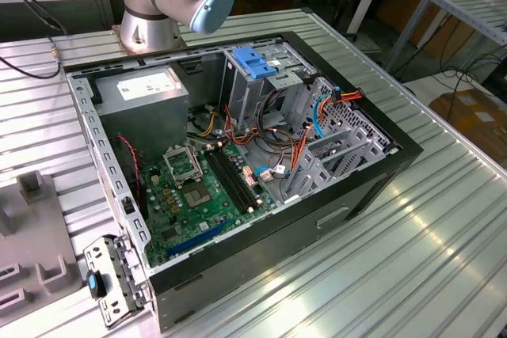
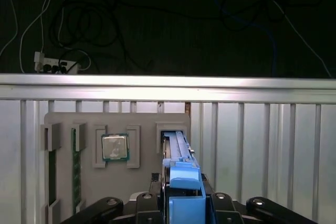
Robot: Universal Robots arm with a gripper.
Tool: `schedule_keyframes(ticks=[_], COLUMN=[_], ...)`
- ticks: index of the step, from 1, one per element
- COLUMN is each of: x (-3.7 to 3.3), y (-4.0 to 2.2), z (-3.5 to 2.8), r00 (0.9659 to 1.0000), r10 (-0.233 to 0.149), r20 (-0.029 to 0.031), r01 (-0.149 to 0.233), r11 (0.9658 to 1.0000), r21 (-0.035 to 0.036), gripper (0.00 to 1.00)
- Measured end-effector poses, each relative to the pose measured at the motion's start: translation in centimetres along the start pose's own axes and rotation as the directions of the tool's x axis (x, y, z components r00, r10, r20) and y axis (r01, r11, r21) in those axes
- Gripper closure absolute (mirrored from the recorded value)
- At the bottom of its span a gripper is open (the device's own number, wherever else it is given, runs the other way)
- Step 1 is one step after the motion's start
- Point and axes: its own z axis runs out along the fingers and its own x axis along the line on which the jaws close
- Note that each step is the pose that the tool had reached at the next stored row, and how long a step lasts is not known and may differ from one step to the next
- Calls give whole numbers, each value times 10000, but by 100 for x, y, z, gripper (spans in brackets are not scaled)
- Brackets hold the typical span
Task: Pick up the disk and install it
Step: 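Pick up the disk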
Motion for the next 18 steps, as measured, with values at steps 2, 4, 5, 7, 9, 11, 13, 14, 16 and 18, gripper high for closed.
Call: schedule_keyframes(ticks=[2, 4, 5, 7, 9, 11, 13, 14, 16, 18], x=[0, 0, -1, -1, -2, -2, -2, -2, -2, -2], y=[-1, -1, -1, -2, -2, -2, -2, -2, -2, -2], z=[-27, -54, -70, -120, -164, -198, -198, -198, -199, -199], r00=[10000, 10000, 10000, 10000, 10000, 10000, 10000, 10000, 10000, 10000], r10=[-1, -1, 0, -1, -1, 0, -1, 0, 0, 0], r20=[-2, -4, -4, -7, -8, -9, -8, -8, -9, -9], r01=[1, 1, 0, 1, 1, 0, 1, 0, 0, 0], r11=[10000, 10000, 10000, 10000, 10000, 10000, 10000, 10000, 10000, 10000], r21=[0, 0, 2, 0, 0, 0, 2, 2, 0, 1], gripper=[63, 63, 63, 63, 63, 63, 63, 63, 63, 63])
